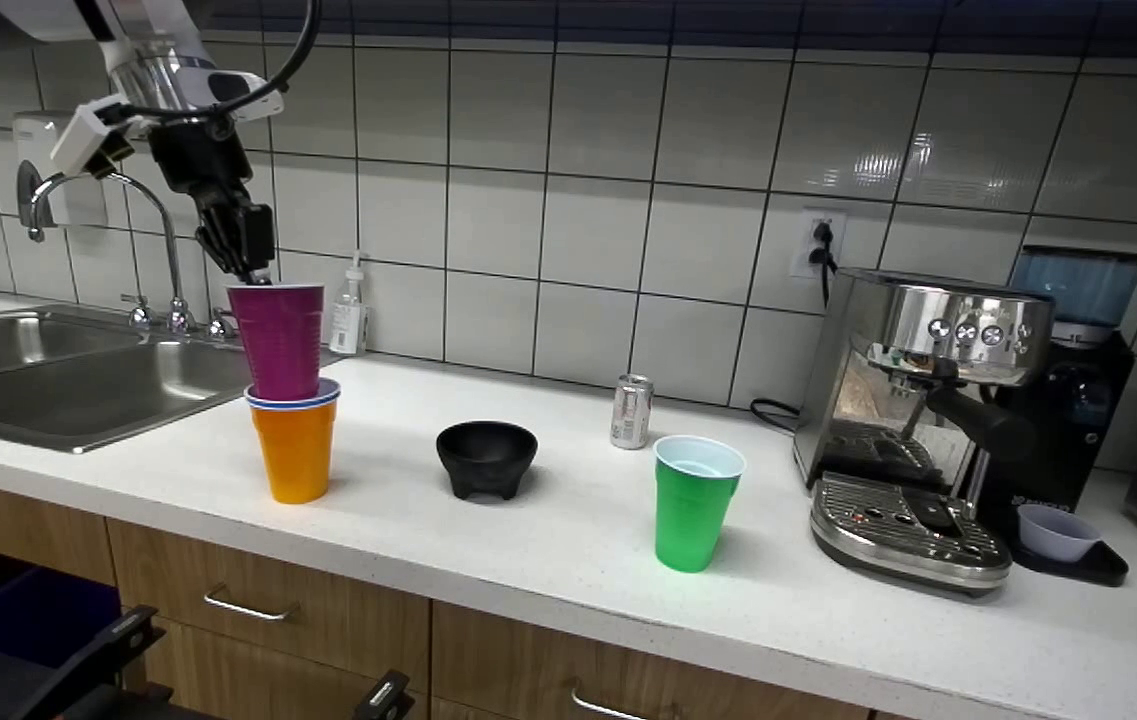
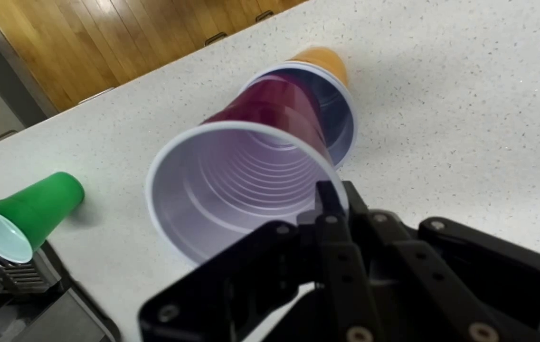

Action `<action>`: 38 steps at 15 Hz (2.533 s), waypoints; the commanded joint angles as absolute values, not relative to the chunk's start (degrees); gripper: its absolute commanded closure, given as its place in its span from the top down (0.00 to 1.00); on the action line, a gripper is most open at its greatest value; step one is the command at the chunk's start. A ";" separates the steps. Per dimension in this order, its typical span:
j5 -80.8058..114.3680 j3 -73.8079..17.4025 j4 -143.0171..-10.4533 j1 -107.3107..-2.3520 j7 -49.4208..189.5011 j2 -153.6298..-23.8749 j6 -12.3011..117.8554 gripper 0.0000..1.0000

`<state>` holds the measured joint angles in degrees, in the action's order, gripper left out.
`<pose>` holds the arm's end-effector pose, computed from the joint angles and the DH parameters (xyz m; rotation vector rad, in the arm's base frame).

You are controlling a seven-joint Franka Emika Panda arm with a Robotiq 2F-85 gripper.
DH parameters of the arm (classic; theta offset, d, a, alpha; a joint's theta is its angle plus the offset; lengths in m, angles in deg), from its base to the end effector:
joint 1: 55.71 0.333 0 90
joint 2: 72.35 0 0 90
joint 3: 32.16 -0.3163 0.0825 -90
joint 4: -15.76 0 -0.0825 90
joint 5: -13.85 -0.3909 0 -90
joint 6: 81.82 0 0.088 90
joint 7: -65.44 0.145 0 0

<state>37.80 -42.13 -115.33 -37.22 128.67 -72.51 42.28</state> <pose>0.4576 0.2154 0.3031 2.7735 -0.4883 0.2151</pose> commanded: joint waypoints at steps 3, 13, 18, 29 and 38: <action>36.51 -43.42 -116.00 -39.22 126.60 -71.46 43.10 0.44; 37.44 -42.47 -115.37 -40.88 126.95 -72.53 44.27 1.00; 36.91 -40.50 -115.12 -44.22 125.26 -73.20 48.27 1.00; 35.04 -33.34 -114.43 -51.98 104.16 -76.41 59.64 1.00; 28.22 -27.68 -114.77 -57.27 85.71 -77.00 62.57 1.00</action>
<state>30.43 -28.57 -115.08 -55.57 91.16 -77.22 62.52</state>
